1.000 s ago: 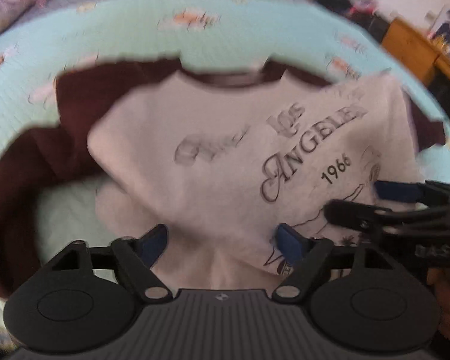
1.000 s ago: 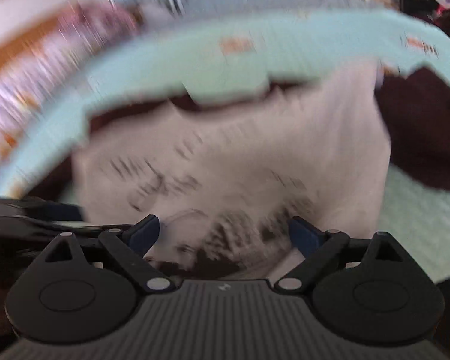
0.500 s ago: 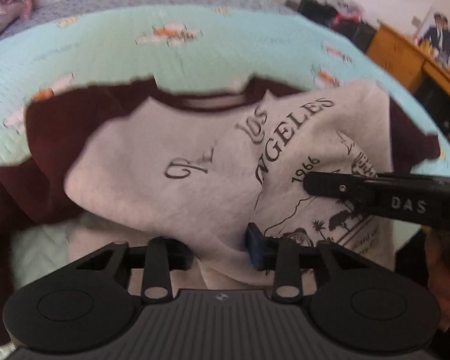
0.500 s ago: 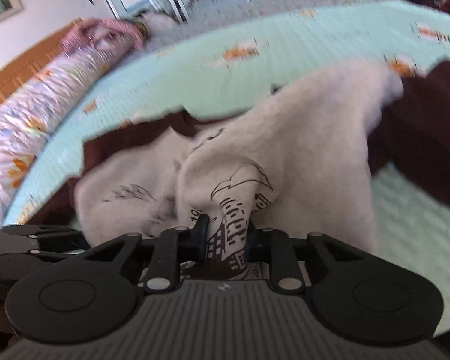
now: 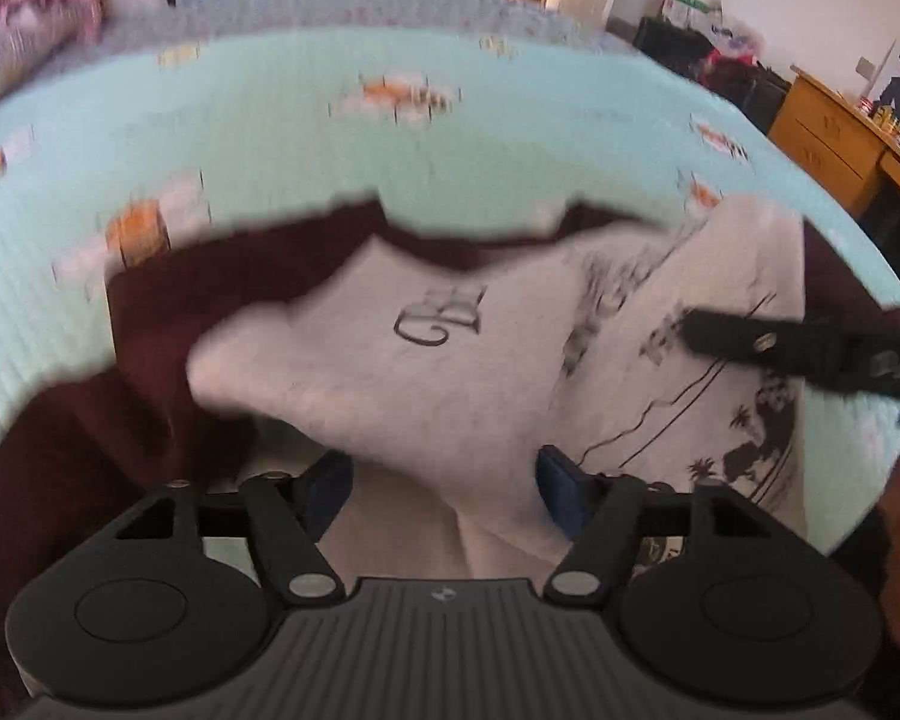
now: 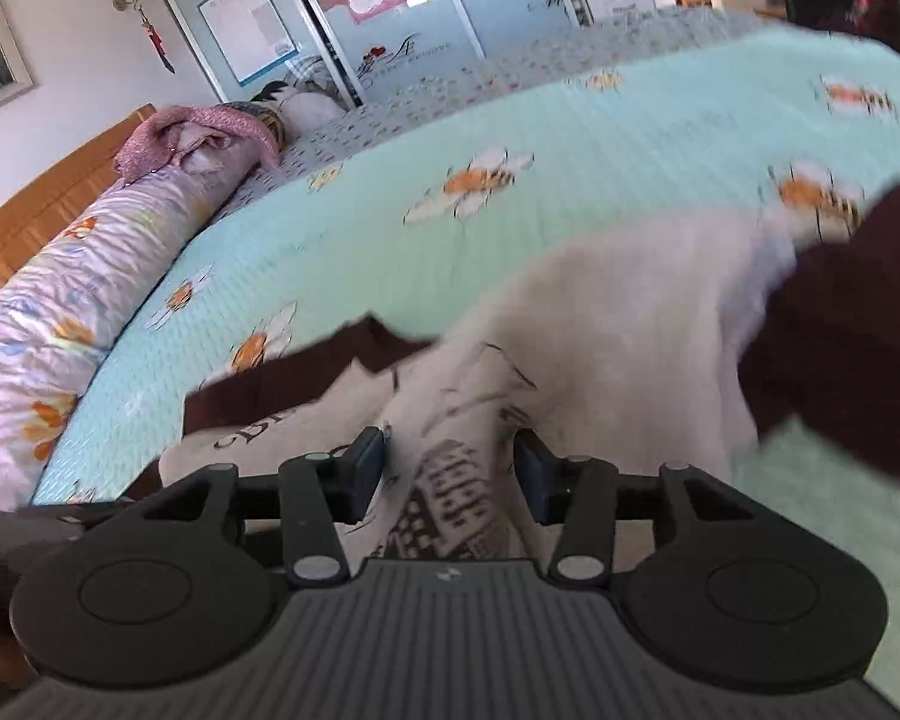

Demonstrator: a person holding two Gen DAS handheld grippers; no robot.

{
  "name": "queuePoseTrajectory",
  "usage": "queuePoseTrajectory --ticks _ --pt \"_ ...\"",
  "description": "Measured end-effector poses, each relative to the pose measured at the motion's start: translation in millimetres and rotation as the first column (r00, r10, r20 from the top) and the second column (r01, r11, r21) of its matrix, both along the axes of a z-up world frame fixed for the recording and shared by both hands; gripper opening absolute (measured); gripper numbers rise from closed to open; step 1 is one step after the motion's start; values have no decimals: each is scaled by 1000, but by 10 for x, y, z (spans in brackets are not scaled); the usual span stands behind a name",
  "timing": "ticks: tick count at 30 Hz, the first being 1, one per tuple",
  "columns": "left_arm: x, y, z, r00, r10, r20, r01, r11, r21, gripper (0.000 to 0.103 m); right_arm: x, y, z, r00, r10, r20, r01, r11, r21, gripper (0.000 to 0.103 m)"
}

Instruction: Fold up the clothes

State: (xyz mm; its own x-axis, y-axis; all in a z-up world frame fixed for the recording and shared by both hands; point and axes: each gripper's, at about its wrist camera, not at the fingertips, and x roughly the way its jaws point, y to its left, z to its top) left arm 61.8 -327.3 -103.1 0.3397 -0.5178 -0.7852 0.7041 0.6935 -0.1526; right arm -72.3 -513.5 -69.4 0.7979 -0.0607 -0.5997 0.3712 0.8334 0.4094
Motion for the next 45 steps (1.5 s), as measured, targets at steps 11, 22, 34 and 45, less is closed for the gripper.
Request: queuePoseTrajectory --ticks 11,22,34,45 --pt "-74 173 258 999 14 29 -12 997 -81 82 -934 -257 159 972 -178 152 174 984 39 68" --pt "879 -52 595 978 -11 208 0 999 52 82 60 -1134 448 982 -88 167 99 994 -56 87" --pt "1790 -359 -195 994 -96 48 79 958 276 82 1387 -1793 -355 943 200 -266 -217 975 -36 87" --pt "1556 -299 36 993 -100 68 95 993 66 9 1397 -1190 -336 895 302 -329 -386 893 -232 11"
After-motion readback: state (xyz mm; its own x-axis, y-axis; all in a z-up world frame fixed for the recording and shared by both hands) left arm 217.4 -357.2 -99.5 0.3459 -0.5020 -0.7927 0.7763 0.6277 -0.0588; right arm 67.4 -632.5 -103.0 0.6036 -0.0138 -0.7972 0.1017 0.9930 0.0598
